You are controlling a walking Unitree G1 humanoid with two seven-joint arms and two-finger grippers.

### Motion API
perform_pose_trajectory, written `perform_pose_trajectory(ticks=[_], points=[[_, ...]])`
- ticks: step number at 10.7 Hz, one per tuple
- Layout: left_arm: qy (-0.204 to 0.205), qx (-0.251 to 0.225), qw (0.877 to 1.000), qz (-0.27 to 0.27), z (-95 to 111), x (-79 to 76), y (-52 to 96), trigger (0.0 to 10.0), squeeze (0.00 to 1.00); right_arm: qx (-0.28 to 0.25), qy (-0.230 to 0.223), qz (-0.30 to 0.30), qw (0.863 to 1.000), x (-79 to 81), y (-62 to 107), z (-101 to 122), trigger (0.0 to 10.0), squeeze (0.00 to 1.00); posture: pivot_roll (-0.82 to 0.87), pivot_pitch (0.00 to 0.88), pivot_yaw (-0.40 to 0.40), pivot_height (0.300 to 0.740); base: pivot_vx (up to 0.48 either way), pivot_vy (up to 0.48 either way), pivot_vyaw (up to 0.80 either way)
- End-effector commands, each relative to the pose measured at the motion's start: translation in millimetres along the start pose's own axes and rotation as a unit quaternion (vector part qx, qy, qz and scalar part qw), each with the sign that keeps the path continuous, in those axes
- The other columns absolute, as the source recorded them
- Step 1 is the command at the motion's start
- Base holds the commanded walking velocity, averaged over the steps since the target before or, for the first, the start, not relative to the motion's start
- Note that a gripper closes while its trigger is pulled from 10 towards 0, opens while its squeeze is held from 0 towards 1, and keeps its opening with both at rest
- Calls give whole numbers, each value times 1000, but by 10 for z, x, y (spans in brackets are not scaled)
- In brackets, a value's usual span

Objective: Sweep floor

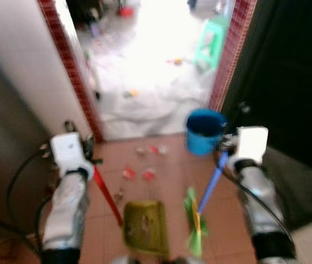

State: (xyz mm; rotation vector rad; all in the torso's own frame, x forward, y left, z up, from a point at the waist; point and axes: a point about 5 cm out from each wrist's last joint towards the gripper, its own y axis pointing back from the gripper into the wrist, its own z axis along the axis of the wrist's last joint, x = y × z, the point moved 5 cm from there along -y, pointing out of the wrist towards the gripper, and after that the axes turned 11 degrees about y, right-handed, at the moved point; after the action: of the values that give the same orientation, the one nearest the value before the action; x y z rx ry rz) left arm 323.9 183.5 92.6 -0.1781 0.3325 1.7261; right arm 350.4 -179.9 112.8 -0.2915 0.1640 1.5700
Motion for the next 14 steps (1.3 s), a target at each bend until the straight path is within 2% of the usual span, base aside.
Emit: perform_pose_trajectory(ticks=[1,3,6,9,11,14], points=[[-3,-23,1000,-10,128,-60,-22,10000,0,-8,12,-7,1000,-66,-4,50,10000,0,-100,35,55,740,0,-405,0],[1,-21,1000,-8,118,-69,-24,10000,0,-6,13,-6,1000,-75,-2,42,10000,0,-102,36,53,740,0,-368,0],[9,-28,1000,1,147,-49,-50,10000,0,-4,13,-4,1000,-76,-8,33,10000,0,-103,35,52,740,0,0,0],[5,-37,999,23,203,28,-79,10000,0,-6,14,10,1000,-10,-58,54,10000,0,-99,31,51,740,0,0,0],[29,-72,996,36,396,82,-89,10000,0,-9,17,12,1000,2,-90,65,10000,0,-100,21,50,740,0,0,0],[58,-159,985,41,1022,-9,-178,10000,0,-11,17,14,1000,19,-127,74,10000,0,-101,8,47,740,355,0,0]])
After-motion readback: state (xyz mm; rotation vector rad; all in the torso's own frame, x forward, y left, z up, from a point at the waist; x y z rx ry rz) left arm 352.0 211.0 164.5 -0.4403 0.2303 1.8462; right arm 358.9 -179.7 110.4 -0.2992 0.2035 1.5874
